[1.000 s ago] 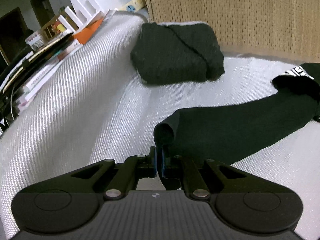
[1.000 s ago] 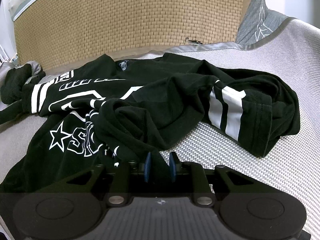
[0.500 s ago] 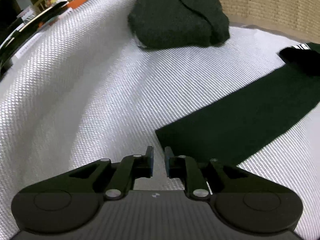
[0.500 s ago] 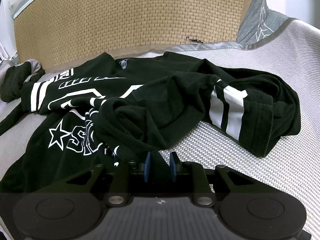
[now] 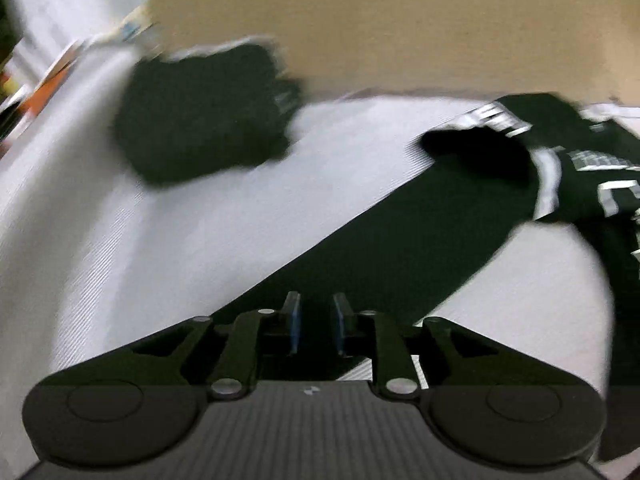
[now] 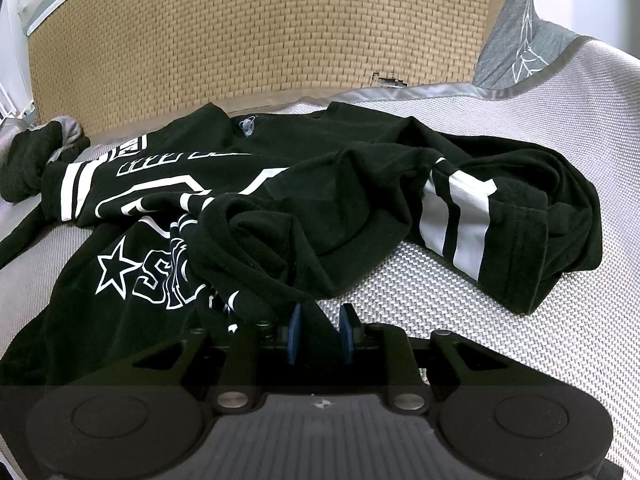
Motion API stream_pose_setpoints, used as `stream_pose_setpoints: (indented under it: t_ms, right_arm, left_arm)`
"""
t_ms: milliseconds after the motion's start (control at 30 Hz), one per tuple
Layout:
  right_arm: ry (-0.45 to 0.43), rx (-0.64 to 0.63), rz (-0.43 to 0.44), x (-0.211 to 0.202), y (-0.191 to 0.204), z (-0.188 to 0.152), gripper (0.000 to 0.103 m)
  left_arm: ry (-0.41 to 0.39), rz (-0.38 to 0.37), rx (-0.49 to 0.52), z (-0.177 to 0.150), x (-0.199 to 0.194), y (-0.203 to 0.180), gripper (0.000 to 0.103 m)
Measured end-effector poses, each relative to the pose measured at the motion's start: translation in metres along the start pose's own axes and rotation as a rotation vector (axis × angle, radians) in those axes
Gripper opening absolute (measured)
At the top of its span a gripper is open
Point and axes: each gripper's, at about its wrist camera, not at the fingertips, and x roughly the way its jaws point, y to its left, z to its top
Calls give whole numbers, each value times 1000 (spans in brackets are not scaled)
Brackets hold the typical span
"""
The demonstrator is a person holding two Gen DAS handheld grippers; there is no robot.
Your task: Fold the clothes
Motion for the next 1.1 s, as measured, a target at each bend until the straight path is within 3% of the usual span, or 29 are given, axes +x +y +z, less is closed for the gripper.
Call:
stream_pose_setpoints:
  t_ms: [367,567,767,1100]
  right_arm:
    - [-2,4,6,-1,-1,0,24]
    - [-3,11,12,-1,-3,1,24]
    - [-5,12,15,-2,-4,1,24]
    - [-6,12,19,-2,-6,3,24]
  left_arm:
    - [-47,-274,235,39,-2,-166,24]
    - [-21,-377,271,28,21,-245,25]
    - [-17,-389,245,12,41,-288,25]
    - [-88,-312,117,-19,65,-299,27]
